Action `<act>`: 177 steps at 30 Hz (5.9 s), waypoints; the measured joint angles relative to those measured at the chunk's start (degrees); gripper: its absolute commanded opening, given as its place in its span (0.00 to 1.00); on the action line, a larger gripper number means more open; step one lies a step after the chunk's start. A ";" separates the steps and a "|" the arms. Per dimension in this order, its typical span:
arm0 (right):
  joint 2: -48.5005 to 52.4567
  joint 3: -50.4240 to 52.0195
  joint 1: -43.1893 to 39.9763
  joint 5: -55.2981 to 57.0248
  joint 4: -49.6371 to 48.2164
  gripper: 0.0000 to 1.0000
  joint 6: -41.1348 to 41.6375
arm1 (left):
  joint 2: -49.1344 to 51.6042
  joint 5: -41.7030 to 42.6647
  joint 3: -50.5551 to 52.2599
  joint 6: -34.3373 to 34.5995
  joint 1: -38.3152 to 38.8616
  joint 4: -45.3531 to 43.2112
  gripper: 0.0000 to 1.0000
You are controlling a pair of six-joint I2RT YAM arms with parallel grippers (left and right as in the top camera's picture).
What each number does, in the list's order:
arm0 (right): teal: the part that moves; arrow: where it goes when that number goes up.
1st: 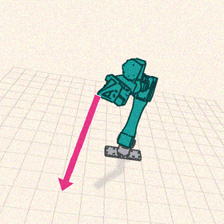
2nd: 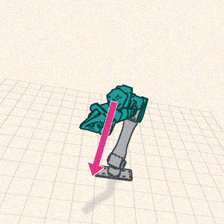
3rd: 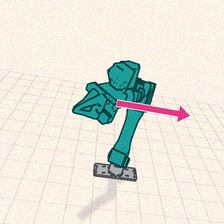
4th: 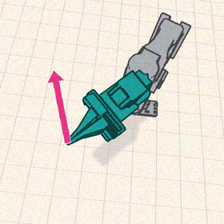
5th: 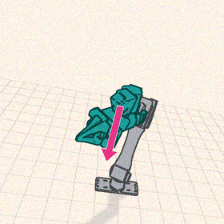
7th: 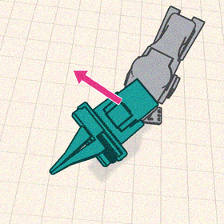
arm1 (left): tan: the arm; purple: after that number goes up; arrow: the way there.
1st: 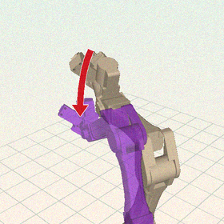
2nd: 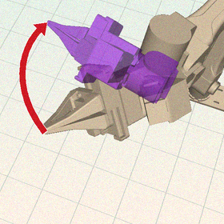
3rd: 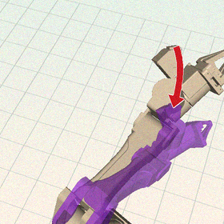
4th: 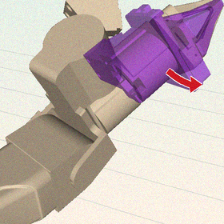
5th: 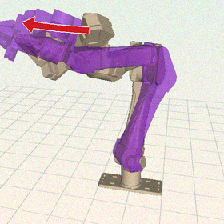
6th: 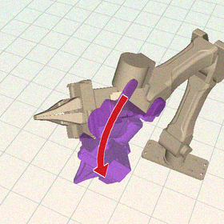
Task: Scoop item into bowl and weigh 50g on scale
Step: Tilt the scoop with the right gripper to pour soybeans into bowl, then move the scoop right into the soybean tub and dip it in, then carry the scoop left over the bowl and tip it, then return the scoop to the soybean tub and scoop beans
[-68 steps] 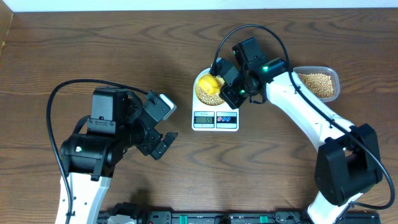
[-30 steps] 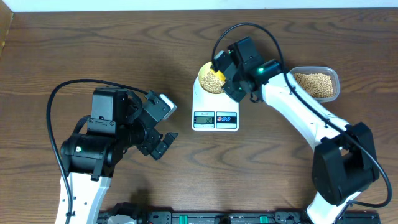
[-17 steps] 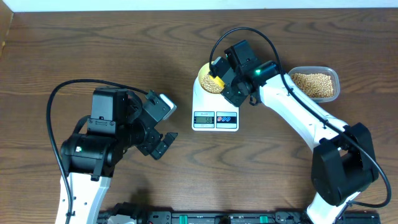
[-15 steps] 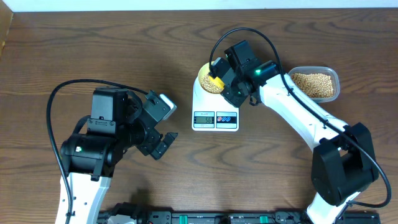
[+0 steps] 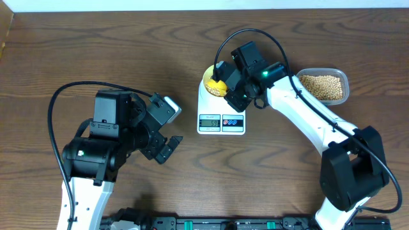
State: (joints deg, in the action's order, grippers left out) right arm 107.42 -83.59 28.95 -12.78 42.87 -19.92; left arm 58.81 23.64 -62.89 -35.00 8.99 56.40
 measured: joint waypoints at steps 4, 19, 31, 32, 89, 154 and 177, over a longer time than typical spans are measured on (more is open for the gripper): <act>0.00 0.00 -1.51 -3.32 0.00 0.01 1.70 | 0.00 0.00 0.00 0.00 0.00 0.02 0.99; 0.00 0.00 -10.12 -19.82 -0.07 0.01 10.21 | 0.00 0.00 0.00 0.00 0.00 0.02 0.99; -1.40 0.00 -17.29 -27.78 5.05 0.01 13.70 | 0.00 0.02 0.00 0.00 0.00 0.04 0.99; -2.19 0.00 -17.97 -27.63 6.43 0.01 13.77 | 0.00 0.02 0.00 0.00 0.00 0.02 0.99; -6.93 -2.27 -18.56 33.90 16.24 0.01 26.18 | 0.00 0.00 0.00 0.00 0.00 0.00 0.99; -5.25 -15.19 -19.32 0.26 38.93 0.01 21.22 | 0.00 0.00 0.00 0.02 0.00 0.02 0.99; 1.03 -9.14 -34.84 3.80 31.98 0.01 28.57 | 0.00 0.00 0.00 0.00 0.00 0.02 0.99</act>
State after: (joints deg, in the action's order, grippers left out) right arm 108.44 -92.73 -5.89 -8.97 74.85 8.64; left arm 58.81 23.64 -62.89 -35.00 8.99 56.42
